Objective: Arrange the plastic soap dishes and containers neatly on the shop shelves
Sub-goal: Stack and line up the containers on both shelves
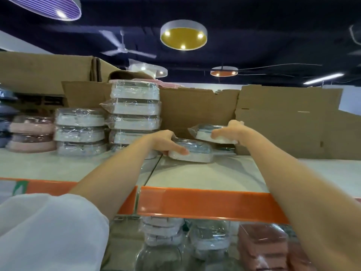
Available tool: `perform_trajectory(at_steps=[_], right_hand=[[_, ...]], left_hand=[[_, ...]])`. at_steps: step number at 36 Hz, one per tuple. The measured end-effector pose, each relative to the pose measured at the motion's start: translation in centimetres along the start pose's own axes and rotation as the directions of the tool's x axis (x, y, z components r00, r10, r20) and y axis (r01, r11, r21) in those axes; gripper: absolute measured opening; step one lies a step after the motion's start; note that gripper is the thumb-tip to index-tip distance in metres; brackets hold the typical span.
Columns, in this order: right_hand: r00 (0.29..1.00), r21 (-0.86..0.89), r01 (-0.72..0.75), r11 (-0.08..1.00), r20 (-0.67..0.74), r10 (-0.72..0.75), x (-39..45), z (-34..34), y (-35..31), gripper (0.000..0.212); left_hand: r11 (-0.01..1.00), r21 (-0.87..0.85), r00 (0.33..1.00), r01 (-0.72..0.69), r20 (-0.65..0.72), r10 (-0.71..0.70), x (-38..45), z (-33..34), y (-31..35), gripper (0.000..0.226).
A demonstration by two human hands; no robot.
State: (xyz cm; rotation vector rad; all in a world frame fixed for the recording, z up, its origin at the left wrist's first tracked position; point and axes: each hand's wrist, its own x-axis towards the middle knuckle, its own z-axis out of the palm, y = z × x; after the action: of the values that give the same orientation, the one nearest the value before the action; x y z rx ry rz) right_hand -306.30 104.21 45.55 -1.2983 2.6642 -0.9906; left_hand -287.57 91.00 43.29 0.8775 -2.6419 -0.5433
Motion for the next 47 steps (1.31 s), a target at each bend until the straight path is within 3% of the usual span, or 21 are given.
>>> perform_trajectory(at_steps=[7,18,26,30,34,42,45,47], right_hand=[[0.998,0.166,0.052,0.985,0.011,-0.055,0.6,0.7,-0.3,0.088],[0.983,0.36,0.072,0.93,0.135,-0.128,0.7,1.6,0.1,0.108],[0.96,0.387,0.154,0.909,0.158,-0.23,0.4,2.2,-0.1,0.096],[0.946,0.402,0.197,0.894,0.162,-0.282,0.2,2.6,-0.5,0.093],[0.935,0.441,0.164,0.882,0.214,-0.281,0.3,2.7,-0.2,0.1],[0.939,0.336,0.109,0.935,0.274,-0.208,0.6,2.9,0.0,0.1],[0.928,0.297,0.132,0.946,0.299,-0.223,0.3,2.8,-0.3,0.128],[0.925,0.278,0.148,0.949,0.301,-0.232,0.3,2.8,-0.2,0.12]], left_hand=[[1.0,0.017,0.997,0.02,0.079,-0.021,0.2,0.3,-0.1,0.088],[0.996,0.049,0.997,0.069,-0.022,-0.068,-1.1,0.0,-1.2,0.093],[0.991,0.112,0.996,0.076,-0.051,-0.071,-1.4,0.5,-1.0,0.072],[0.999,0.031,0.999,0.033,-0.016,-0.033,-1.5,0.2,-0.9,0.034],[1.0,0.004,1.0,0.026,-0.005,-0.026,-1.4,0.0,-1.4,0.036],[0.996,-0.078,0.998,0.051,-0.028,-0.053,-1.2,-0.4,-1.8,0.032],[0.996,-0.075,0.997,0.057,-0.049,-0.061,-1.0,-0.4,-1.9,0.031],[0.997,-0.047,0.995,0.062,-0.079,-0.066,-0.9,-0.2,-1.8,0.031]])
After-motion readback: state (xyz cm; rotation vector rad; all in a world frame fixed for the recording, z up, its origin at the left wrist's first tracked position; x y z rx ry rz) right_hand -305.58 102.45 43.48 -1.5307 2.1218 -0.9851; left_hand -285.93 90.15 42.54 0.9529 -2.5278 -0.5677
